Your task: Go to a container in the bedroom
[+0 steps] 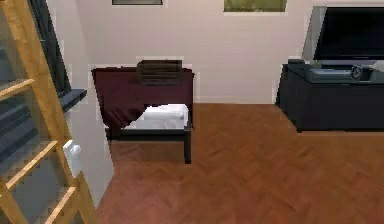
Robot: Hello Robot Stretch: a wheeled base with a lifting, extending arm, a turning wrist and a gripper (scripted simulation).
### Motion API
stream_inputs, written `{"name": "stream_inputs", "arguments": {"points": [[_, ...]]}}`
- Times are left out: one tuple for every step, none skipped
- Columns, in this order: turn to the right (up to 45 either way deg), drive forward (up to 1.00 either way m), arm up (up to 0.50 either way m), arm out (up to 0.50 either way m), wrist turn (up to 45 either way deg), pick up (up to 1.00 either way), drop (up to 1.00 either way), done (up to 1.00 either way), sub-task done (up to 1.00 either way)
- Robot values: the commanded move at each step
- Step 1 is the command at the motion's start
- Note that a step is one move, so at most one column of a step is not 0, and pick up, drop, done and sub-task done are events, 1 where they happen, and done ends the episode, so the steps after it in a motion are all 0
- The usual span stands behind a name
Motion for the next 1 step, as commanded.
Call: {"name": "stream_inputs", "arguments": {"points": [[-6.0,0.0,0.0,0.0,0.0,0.0,0.0,0.0,0.0]]}}
